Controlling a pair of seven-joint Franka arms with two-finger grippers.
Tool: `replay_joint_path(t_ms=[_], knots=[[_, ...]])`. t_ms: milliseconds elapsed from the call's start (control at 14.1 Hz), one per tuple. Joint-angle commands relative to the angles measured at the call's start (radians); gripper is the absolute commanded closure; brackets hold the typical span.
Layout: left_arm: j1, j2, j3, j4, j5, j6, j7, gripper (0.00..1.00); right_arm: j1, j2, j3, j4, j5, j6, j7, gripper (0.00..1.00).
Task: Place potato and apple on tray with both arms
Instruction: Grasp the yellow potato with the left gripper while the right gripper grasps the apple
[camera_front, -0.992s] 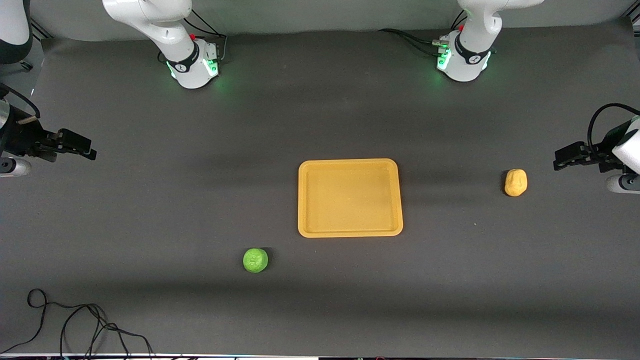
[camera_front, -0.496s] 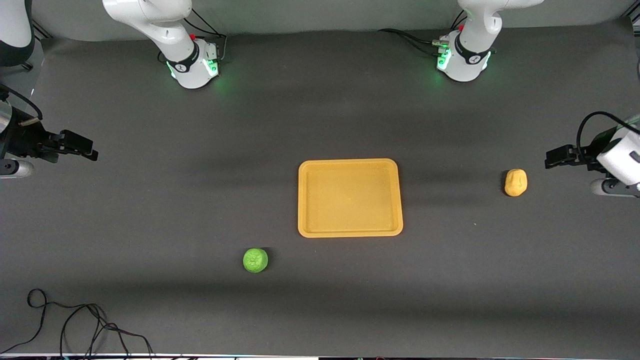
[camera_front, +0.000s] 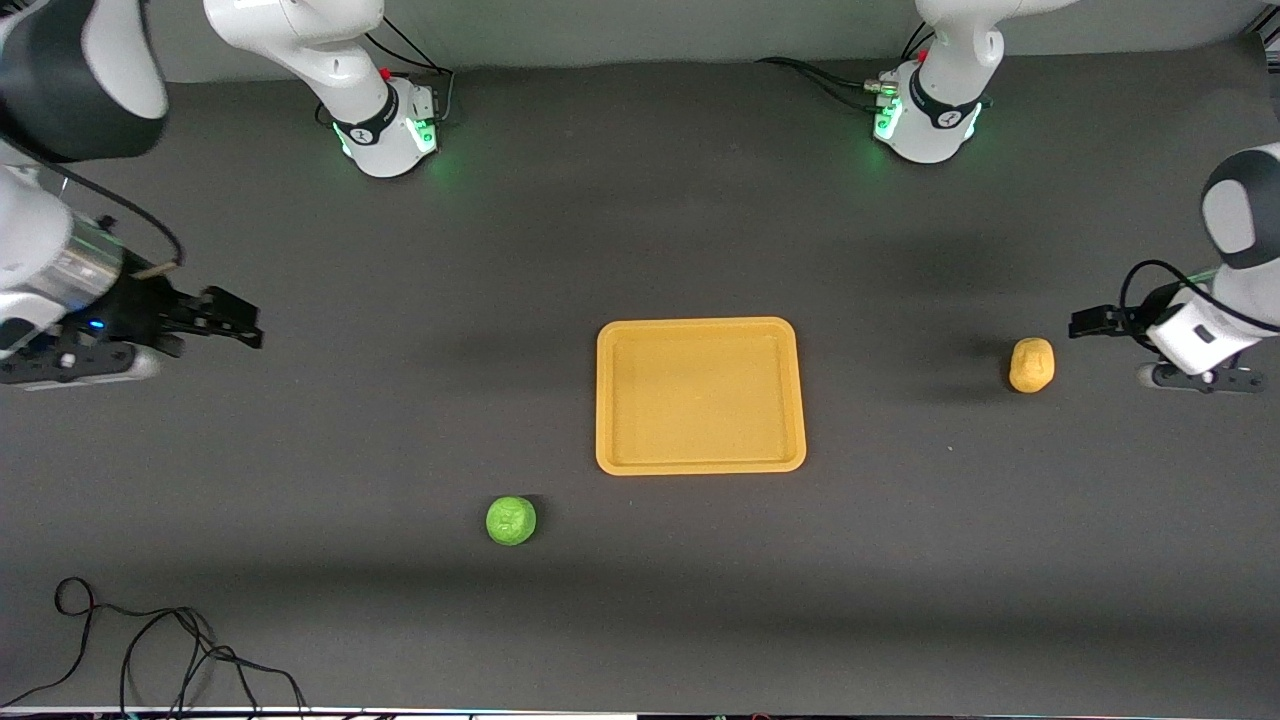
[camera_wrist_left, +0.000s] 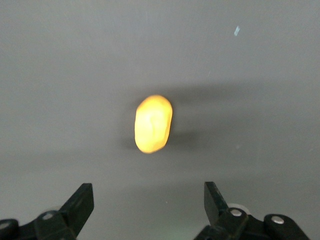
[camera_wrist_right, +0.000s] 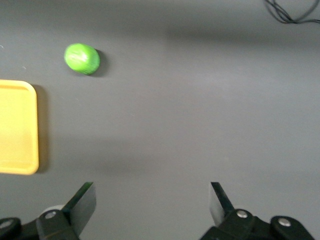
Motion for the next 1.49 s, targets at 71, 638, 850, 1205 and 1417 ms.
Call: replay_joint_path(t_ms=[71,638,850,1205,1417], knots=[[0.011,0.068,-0.007,-0.167,-0.001,0.219,0.128,0.01,0.155,0.201,-0.006,0.230,0.003,0.002,0.229,0.00],[0.004,0.253,-0.007,-0.070,-0.010,0.279,0.155,0.21,0.248,0.470,-0.007,0.357,-0.003,0.192,0.348,0.00],[0.004,0.253,-0.009,-0.058,-0.010,0.279,0.155,0.27,0.246,0.585,-0.010,0.353,-0.006,0.350,0.355,0.00],[-0.001,0.259,-0.012,-0.015,-0.019,0.261,0.125,0.79,0.246,0.741,-0.012,0.353,-0.008,0.546,0.387,0.00],[-0.074,0.256,-0.092,0.113,-0.045,0.150,-0.214,0.80,0.245,0.795,-0.014,0.355,-0.008,0.612,0.386,0.00]])
